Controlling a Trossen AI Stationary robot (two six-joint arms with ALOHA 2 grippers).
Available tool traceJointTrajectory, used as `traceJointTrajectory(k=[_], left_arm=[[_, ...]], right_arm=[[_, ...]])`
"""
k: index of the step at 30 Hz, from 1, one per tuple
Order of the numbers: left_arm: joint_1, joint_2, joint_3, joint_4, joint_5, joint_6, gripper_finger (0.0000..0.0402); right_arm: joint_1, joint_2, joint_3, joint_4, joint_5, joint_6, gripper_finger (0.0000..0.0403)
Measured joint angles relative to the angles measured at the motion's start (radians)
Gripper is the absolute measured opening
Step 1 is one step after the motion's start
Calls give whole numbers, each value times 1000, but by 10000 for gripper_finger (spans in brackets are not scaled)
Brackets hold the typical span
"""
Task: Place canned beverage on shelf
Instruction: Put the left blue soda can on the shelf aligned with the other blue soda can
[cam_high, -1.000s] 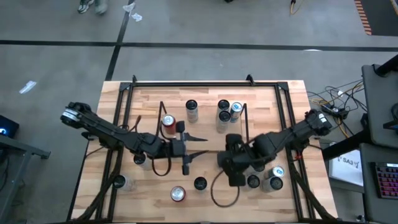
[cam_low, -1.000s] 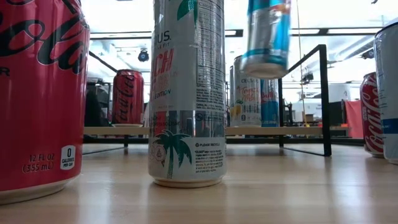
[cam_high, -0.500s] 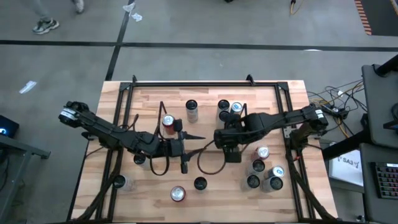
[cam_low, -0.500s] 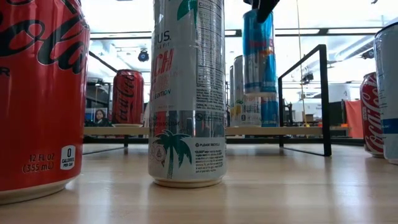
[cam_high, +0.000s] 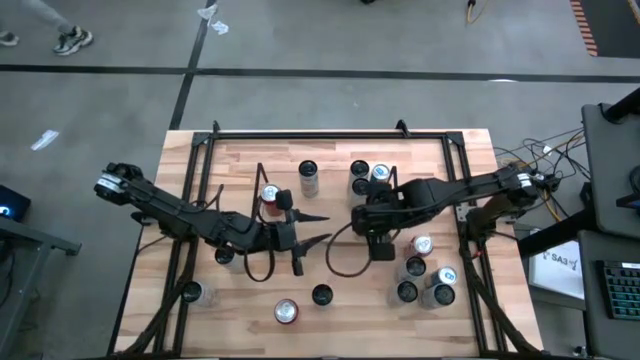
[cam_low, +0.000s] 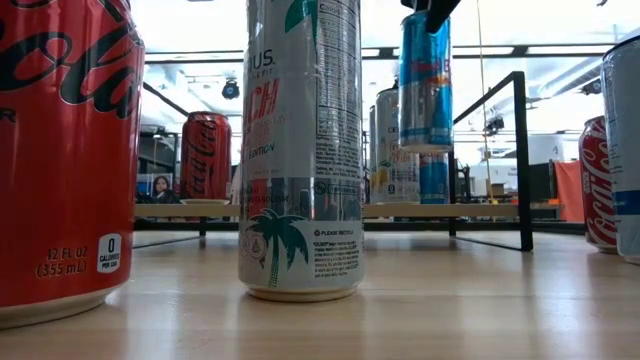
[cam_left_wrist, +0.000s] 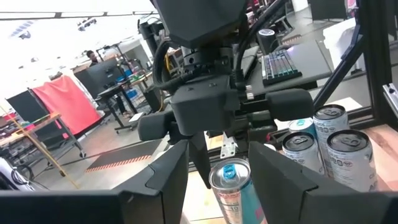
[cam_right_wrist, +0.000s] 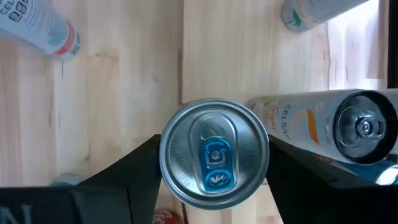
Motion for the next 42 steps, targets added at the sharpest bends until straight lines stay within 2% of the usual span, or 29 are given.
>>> traceJointTrajectory(k=[9,21,29,42], left_arm=[[0,0,0,-23,0,-3,152],[1,0,0,-30,0,0,152],[0,0,0,-41,-1,-1,152],[0,0,0,-41,-1,-3,152]], right_arm=[[-42,-34,-129,43,1,25,231],[-85,-30,-145,77,2,16,231],[-85,-29,-194,116,1,71,231],[-85,-28,-219,122,27,75,257]])
